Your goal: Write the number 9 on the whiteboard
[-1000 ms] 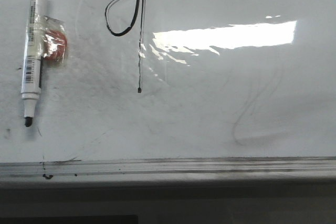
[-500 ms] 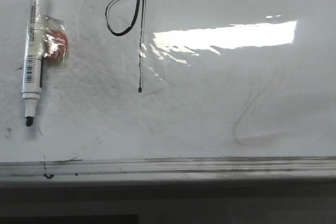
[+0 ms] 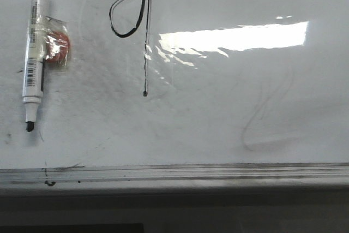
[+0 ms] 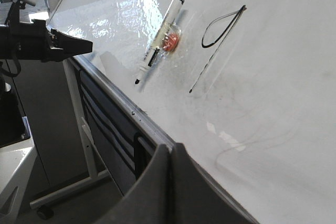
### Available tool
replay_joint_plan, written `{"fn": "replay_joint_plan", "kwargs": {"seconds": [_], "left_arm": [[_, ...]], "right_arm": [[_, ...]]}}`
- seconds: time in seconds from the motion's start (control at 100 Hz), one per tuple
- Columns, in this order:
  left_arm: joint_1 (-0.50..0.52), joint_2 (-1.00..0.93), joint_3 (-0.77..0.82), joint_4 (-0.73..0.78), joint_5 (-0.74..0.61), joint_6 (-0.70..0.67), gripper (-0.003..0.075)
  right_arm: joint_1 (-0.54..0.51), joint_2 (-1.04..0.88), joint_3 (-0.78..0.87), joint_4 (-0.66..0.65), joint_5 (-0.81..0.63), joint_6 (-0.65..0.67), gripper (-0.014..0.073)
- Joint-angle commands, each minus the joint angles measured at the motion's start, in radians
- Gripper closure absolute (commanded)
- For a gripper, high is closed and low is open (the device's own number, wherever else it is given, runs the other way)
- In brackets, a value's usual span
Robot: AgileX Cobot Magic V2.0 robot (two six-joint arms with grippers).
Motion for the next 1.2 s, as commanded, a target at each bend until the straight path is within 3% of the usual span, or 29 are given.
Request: {"fn": "replay_joint_plan", "kwargs": {"seconds": [0.0,0.17,0.44,0.58,0.67,0.86,1.19], "left_arm": [[0.001,-0.028,0.041,0.005,-0.042,-0.01,0.0741],[0.001,-0.028,0.041,0.005,-0.042,-0.01,0.0741],[0.001,-0.028,0.041,0.005,-0.042,-0.01,0.0741],[0.001,-0.028,0.041,0.005,-0.042,-0.01,0.0741],[0.001,-0.028,0.041,0.005,-0.042,-0.01,0.0741],[0.001,-0.028,0.041,0.005,-0.042,-0.01,0.0741],[0.001,-0.028,0.041,0.005,-0.042,-0.01,0.0741]], "right_arm": [[-0.003,0.009,-0.012,-0.015,-0.076,-0.003,0.0657],[-0.111,0.009,0.055,-0.029,-0.146,-0.003,0.0657],[-0.639,0.009,0.133,-0.029,-0.414,-0.003,0.0657],[-0.878,0.009,0.178,-0.024,-0.413,0.041,0.0657],[-0.985,-0.011,0.175,-0.024,-0.262,0.041,0.0657],[-1.04,-0.134,0.177,-0.024,0.008,0.034,0.0657],[-1.04,-0.129,0.177,-0.024,0.09,0.0,0.0657]]}}
